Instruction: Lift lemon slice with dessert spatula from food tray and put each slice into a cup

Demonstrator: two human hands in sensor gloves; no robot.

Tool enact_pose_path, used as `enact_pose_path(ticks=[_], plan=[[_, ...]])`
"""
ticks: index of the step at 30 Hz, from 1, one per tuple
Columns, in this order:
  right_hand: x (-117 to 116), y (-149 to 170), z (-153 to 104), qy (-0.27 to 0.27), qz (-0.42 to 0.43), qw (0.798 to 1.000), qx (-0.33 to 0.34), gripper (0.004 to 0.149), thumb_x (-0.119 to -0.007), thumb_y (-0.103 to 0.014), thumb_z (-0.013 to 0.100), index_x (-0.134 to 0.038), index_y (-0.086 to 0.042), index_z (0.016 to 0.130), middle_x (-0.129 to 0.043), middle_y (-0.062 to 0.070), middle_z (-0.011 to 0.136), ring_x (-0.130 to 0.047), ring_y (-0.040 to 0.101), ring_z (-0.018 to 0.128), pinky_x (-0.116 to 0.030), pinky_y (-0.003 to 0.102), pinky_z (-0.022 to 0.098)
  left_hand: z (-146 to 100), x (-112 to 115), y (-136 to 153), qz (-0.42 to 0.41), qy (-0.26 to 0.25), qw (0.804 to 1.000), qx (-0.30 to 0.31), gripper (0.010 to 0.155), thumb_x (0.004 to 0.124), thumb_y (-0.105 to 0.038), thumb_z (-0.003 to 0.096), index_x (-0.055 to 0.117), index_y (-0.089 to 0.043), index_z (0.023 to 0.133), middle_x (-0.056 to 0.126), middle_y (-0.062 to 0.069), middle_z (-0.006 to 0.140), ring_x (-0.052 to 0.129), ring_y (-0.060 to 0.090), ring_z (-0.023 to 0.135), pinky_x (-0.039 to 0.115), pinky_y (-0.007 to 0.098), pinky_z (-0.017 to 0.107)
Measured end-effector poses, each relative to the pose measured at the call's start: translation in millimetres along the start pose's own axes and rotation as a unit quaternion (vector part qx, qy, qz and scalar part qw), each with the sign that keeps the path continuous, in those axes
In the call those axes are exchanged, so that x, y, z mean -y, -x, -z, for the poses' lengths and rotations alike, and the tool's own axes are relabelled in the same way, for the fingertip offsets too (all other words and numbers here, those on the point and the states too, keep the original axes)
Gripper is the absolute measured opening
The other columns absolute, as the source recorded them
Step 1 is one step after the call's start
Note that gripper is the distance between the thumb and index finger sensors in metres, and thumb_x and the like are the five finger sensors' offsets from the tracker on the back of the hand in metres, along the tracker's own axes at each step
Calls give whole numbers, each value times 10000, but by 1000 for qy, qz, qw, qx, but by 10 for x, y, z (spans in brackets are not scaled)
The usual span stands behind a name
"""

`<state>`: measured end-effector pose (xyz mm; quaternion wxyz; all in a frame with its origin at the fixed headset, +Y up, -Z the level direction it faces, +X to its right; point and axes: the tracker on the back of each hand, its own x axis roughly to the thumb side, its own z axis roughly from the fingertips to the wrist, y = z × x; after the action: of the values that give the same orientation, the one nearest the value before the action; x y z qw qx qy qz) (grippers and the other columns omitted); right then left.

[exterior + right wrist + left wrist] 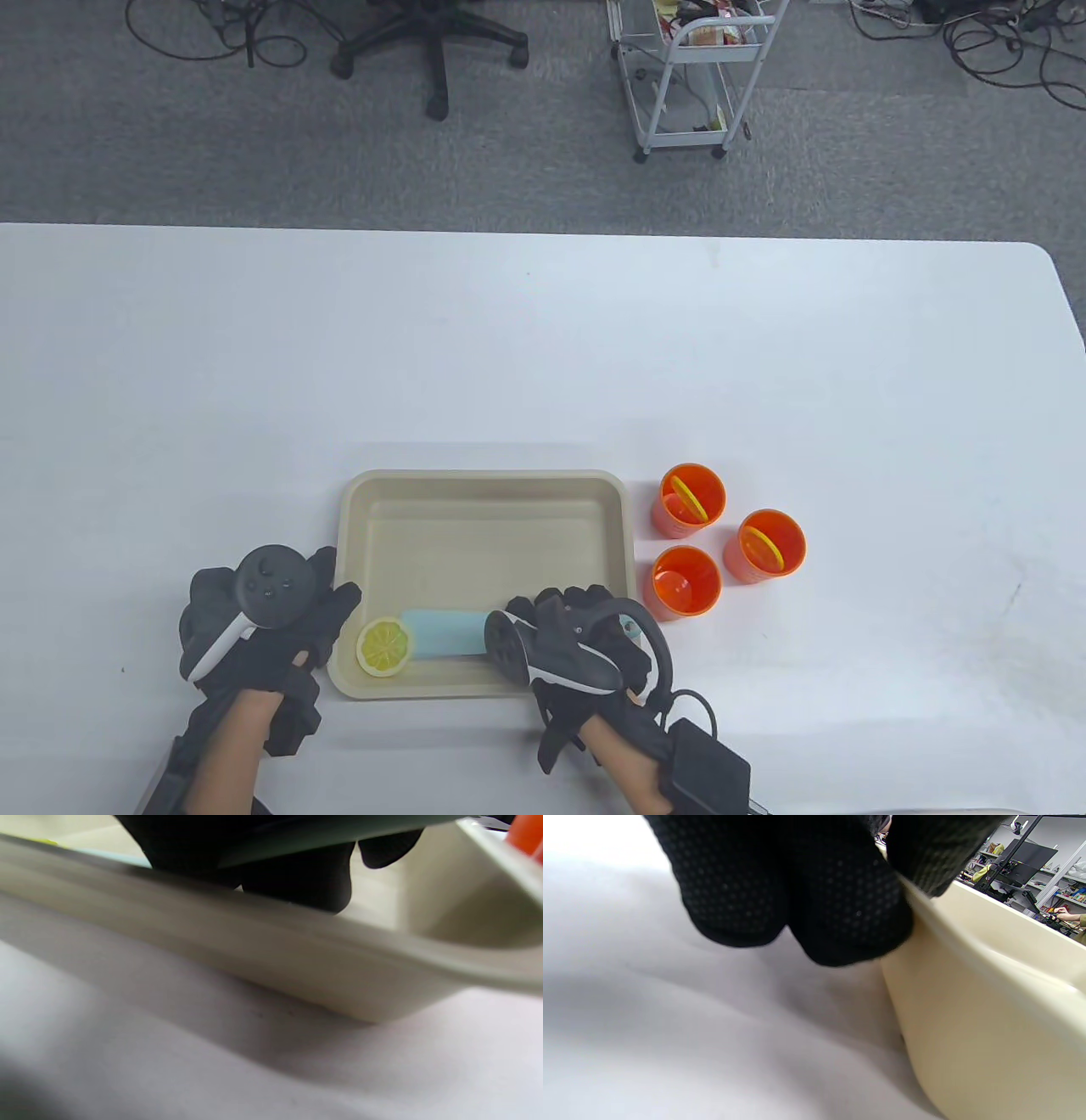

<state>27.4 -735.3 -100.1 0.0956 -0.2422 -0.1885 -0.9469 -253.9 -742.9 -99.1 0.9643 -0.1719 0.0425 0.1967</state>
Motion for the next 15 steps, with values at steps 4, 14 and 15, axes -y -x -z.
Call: enact_pose_path(ticks=[4,14,15], plan=[[6,-78,0,22,-8,1000,20,548,-758,-377,561,-628,-243,1076,-769,75,965,-880,281,817,-583,590,749,0,0,-1,0,0,1000,0,682,797,-474,587,623,-62,1101,969,-27,707,1047,29,432,948,338,404],[5,-216,-22,64,-15,996,57,546,-748,-393,562,-635,-234,1072,-788,67,941,-902,252,766,-615,574,735,-5,0,-4,0,0,1000,0,678,793,-475,591,620,-63,1102,968,-27,708,1046,29,431,948,336,403],[12,-210,-32,66,-13,996,57,544,-749,-393,561,-637,-235,1070,-789,67,941,-902,250,766,-616,574,735,-5,0,-4,0,-1,1000,0,680,793,-475,591,619,-63,1103,968,-25,707,1046,30,431,948,336,403]])
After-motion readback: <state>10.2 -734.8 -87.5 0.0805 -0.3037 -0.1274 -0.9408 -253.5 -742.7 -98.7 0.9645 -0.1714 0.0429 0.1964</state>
